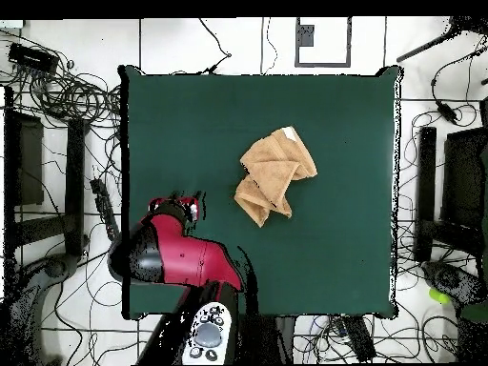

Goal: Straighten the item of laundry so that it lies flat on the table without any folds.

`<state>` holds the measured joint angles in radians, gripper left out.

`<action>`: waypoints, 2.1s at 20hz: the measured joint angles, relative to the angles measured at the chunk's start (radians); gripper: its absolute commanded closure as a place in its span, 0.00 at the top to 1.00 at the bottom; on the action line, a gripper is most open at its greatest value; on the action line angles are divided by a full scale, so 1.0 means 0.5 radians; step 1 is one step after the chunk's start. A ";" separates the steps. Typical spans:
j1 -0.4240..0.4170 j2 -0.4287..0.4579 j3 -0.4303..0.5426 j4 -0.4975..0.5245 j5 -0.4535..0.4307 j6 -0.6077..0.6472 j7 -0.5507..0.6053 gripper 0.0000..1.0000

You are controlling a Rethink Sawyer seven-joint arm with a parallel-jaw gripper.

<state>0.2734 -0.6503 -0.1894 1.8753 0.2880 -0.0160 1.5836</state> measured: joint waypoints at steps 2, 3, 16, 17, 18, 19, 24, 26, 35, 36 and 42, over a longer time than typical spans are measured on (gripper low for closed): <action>-0.086 -0.035 0.060 0.019 0.028 0.055 0.000 1.00; -0.123 -0.048 0.079 0.026 0.040 0.078 0.000 1.00; -0.468 -0.039 0.144 0.051 0.097 0.228 0.000 1.00; -0.483 -0.020 0.145 0.051 0.097 0.228 0.000 1.00; -0.497 -0.001 0.146 0.051 0.097 0.228 0.000 1.00; -0.512 0.025 0.146 0.048 0.094 0.227 0.000 1.00; -0.547 0.219 0.135 -0.018 0.006 0.219 0.000 1.00; -0.549 0.332 0.135 -0.063 -0.053 0.172 0.000 1.00; -0.559 0.537 0.126 -0.174 -0.215 -0.007 0.000 1.00; -0.561 0.539 0.125 -0.186 -0.239 0.000 0.000 1.00; -0.573 0.557 0.122 -0.331 -0.445 0.166 0.000 1.00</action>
<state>-0.0131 -0.3717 -0.1286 1.7097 0.0656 0.0668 1.5836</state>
